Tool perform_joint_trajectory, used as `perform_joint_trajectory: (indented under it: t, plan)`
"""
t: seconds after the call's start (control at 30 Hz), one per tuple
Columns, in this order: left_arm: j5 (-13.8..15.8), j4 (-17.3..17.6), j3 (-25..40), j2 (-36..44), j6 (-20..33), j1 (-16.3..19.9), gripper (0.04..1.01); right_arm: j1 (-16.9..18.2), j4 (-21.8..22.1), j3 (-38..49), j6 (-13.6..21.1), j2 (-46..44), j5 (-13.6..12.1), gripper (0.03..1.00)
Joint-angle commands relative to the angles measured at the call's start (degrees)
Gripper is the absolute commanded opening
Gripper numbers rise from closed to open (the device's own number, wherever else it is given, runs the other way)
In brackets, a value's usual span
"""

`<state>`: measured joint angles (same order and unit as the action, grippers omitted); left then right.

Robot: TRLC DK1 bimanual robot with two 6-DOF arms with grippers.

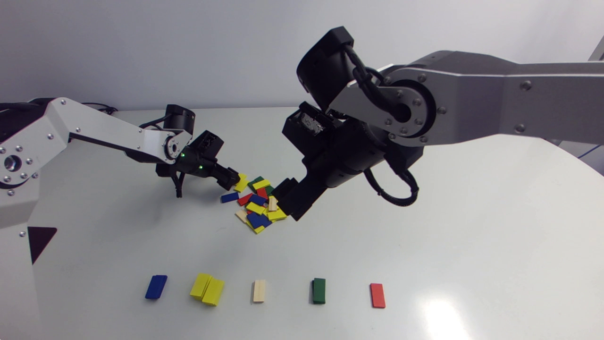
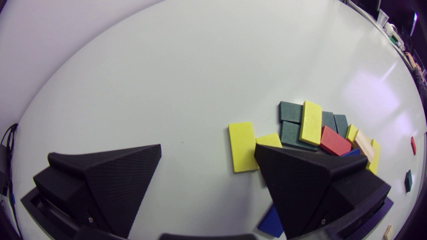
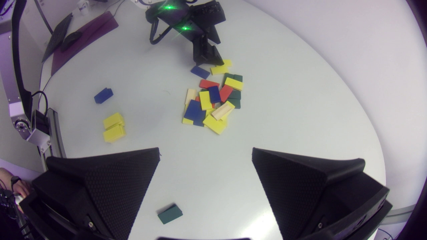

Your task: Take domino bricks one by one from the mixed stack on the table and place each onto the existing stack of the same color.

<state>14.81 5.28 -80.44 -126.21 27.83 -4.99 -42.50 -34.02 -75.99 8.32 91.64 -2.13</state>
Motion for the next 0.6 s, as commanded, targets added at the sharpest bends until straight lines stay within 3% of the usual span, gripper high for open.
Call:
perform_joint_trajectory:
  t: [0.0,0.57]
  plan:
    - [0.5,0.0,2.0,0.8,0.6,-0.6,0.997,-0.7,0.6,1.4,-0.9,-0.7,-0.2,0.970]
    - [0.5,-0.2,0.5,-0.9,1.0,-0.2,0.995,-0.7,0.6,1.6,-0.9,-0.8,-0.2,0.970]
